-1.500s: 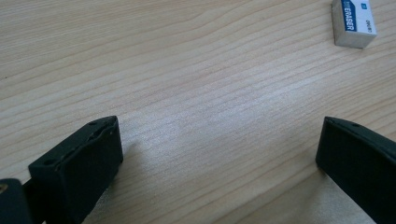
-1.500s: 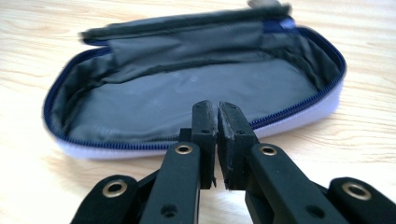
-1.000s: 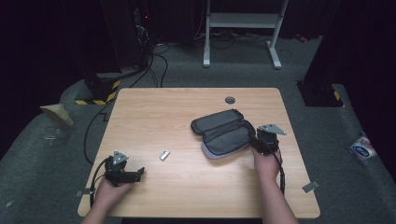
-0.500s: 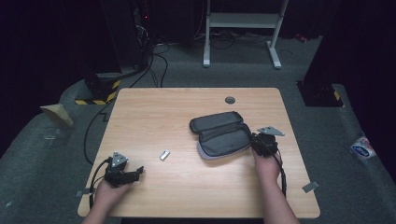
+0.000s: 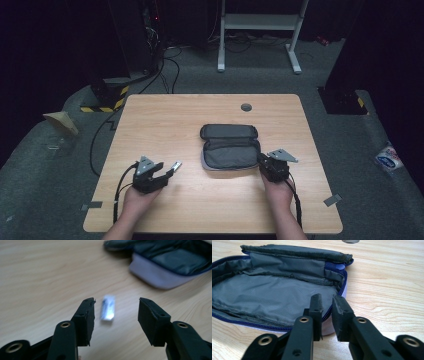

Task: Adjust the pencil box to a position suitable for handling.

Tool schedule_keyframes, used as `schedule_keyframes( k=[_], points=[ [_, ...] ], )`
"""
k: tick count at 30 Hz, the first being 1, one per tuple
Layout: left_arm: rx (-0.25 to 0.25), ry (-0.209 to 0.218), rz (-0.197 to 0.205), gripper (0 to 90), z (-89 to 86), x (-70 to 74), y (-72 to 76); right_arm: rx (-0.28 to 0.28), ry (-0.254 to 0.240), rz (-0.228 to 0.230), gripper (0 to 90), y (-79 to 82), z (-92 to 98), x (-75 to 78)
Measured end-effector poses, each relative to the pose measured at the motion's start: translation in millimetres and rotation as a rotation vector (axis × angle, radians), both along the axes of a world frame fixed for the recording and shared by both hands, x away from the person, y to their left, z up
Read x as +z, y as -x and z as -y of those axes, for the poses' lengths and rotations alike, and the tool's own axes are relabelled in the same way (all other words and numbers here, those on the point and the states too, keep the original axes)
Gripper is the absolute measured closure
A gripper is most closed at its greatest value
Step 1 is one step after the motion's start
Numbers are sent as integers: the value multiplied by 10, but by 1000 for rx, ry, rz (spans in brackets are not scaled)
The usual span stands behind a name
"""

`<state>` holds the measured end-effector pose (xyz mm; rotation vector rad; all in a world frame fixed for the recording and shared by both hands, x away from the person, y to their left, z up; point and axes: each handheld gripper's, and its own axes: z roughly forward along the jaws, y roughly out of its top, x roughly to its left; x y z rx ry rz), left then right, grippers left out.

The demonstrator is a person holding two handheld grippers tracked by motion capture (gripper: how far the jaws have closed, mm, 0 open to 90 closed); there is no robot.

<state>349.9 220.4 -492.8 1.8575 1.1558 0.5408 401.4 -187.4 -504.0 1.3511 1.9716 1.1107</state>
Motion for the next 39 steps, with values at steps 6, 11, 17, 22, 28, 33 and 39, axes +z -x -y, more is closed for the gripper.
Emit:
schedule_keyframes(
  k=[6,11,17,22,28,33,39],
  points=[
    [-32,8,39,504,612,115,-277,-1,-15,-6,729,-8,2,-4],
    [-30,-1,16,505,908,118,-494,2,-13,-4,726,0,1,14],
    [10,-36,-19,552,1063,57,-670,4,-22,9,694,-13,-3,25],
    [14,-71,-35,643,1091,-17,-722,-9,-38,-10,628,-114,33,-1],
    [19,-92,-50,732,1067,-53,-718,14,-15,-43,742,-197,-13,21],
    [33,-102,-41,782,940,-84,-677,34,-2,-43,775,-183,-112,11],
    [38,-140,-23,809,783,-110,-619,59,17,-35,787,-171,-256,5]
  ],
)
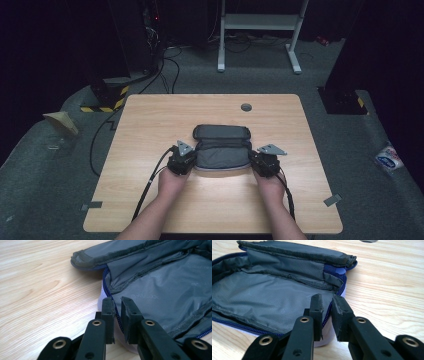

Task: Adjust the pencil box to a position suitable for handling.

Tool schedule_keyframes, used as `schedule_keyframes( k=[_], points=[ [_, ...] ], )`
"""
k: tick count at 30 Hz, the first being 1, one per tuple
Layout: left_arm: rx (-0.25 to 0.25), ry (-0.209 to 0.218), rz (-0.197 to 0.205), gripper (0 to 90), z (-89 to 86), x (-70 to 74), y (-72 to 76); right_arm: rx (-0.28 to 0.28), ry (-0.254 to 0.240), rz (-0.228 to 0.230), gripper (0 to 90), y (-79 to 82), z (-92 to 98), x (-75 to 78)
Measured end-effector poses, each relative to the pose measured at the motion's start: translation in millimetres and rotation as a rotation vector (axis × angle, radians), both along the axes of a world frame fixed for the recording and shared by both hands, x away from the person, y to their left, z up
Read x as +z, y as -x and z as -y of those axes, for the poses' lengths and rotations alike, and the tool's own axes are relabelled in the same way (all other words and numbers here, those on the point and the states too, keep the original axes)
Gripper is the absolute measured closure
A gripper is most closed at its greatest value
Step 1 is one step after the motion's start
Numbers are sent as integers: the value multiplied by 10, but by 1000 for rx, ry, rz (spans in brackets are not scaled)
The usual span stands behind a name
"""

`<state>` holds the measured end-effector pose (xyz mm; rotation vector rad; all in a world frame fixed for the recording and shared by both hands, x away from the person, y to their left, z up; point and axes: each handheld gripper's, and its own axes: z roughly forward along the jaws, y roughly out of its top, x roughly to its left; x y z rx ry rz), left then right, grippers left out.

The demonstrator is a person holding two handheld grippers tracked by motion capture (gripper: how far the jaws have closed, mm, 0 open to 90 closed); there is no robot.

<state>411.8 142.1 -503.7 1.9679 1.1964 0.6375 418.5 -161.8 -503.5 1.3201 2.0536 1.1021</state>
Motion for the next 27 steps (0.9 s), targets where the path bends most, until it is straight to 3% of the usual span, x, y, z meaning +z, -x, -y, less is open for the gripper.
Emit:
schedule_keyframes(
  k=[14,20,27],
  points=[
    [9,-79,14,830,-162,-27,34,33,-5,4,791,1,-146,-55],
    [23,-86,6,833,-241,-21,25,37,-7,0,789,6,-193,-53],
    [37,-60,14,826,-292,-16,68,45,3,-2,777,37,-247,-45]
  ],
)
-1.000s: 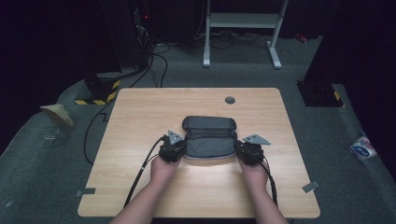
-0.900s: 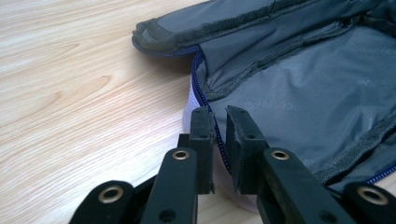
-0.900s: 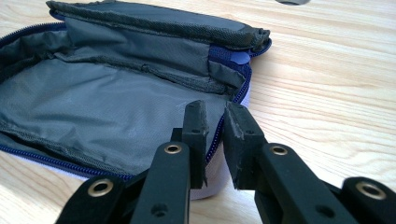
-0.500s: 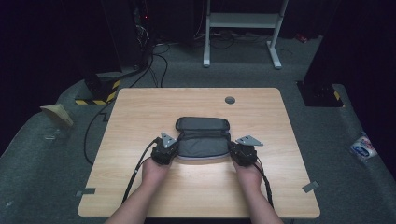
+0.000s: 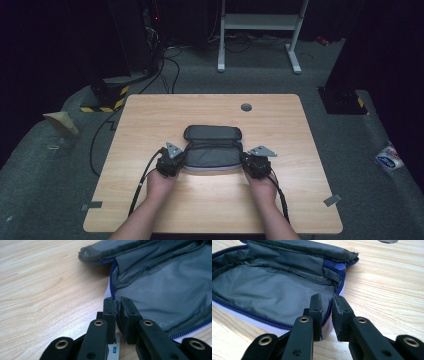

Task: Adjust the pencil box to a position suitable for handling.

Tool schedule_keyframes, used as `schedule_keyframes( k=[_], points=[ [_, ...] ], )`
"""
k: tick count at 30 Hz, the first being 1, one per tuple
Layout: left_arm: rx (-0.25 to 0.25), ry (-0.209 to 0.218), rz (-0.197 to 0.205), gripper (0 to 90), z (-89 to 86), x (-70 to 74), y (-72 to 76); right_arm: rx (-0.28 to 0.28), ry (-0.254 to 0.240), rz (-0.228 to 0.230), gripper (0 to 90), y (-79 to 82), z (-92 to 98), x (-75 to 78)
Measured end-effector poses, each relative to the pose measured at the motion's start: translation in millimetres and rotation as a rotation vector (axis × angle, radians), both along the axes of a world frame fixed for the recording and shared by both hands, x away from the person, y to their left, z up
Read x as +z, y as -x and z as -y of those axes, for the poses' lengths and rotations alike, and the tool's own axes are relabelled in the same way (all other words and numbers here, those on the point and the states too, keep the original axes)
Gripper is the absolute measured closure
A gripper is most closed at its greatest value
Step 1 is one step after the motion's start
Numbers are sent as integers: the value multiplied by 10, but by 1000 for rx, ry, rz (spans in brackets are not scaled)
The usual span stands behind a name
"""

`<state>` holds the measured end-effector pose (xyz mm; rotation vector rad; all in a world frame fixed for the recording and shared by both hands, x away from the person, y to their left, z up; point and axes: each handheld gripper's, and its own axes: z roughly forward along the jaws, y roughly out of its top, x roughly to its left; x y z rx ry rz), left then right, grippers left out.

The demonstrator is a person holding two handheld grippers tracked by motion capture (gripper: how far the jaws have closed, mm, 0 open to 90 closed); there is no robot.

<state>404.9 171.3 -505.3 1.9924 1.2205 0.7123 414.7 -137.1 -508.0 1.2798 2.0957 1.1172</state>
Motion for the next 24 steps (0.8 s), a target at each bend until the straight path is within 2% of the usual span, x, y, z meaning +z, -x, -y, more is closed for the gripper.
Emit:
schedule_keyframes(
  k=[2,6,15,17,24],
  points=[
    [-3,18,11,807,15,29,12,6,6,3,772,-3,-19,11],
    [-10,26,21,745,30,57,7,8,-4,16,757,-13,-55,27],
    [2,85,41,597,12,160,25,-3,-33,26,644,7,-55,99],
    [3,85,46,586,14,183,43,6,-39,44,634,19,-52,141],
    [-4,94,61,558,20,238,72,5,-51,61,614,73,-14,219]
  ],
)
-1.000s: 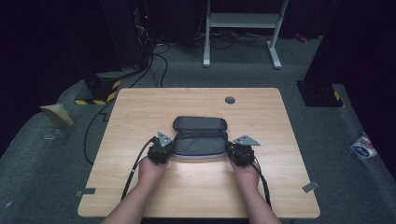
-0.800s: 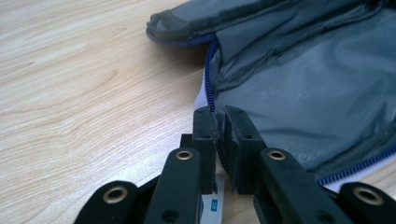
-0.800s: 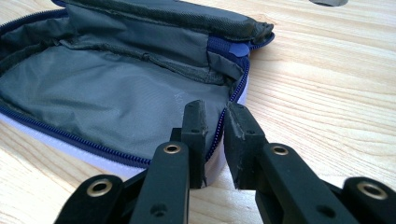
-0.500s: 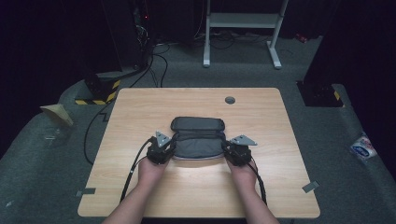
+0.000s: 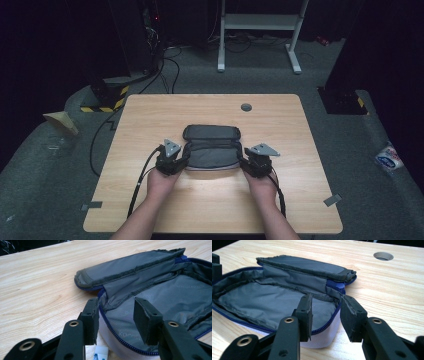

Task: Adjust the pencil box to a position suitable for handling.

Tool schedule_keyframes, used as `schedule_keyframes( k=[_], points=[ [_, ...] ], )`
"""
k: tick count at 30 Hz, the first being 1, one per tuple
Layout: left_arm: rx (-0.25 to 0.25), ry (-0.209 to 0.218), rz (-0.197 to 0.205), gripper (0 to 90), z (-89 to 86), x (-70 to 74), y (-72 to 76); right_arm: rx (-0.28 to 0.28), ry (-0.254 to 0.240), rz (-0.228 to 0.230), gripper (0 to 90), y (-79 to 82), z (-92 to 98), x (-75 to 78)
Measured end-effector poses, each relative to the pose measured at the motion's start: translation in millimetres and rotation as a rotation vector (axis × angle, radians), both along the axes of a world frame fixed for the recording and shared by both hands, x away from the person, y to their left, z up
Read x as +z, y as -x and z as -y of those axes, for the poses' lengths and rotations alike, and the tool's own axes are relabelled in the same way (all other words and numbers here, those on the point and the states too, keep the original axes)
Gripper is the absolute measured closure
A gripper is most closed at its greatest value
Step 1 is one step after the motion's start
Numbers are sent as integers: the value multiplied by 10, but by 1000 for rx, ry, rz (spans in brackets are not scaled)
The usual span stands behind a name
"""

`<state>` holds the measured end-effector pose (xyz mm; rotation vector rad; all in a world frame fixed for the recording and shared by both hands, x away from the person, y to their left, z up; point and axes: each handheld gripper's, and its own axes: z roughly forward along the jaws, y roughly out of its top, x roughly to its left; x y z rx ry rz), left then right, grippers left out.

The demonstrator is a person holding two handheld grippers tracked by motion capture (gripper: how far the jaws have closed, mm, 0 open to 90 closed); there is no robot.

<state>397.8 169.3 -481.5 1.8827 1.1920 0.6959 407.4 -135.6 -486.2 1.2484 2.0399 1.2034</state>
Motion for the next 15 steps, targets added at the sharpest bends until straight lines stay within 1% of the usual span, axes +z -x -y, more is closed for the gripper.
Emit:
schedule_keyframes(
  k=[3,7,9,13,15],
  points=[
    [10,10,4,549,-67,20,16,-3,-1,5,605,39,50,19],
    [30,24,11,551,-189,28,45,-12,1,8,597,88,139,0],
    [37,22,8,552,-244,19,58,-22,0,-2,596,112,187,-24],
    [49,20,2,552,-339,-16,85,-34,-1,-6,591,156,259,-51],
    [54,30,-10,555,-398,-53,110,-34,8,-2,590,200,300,-73]
  ],
)
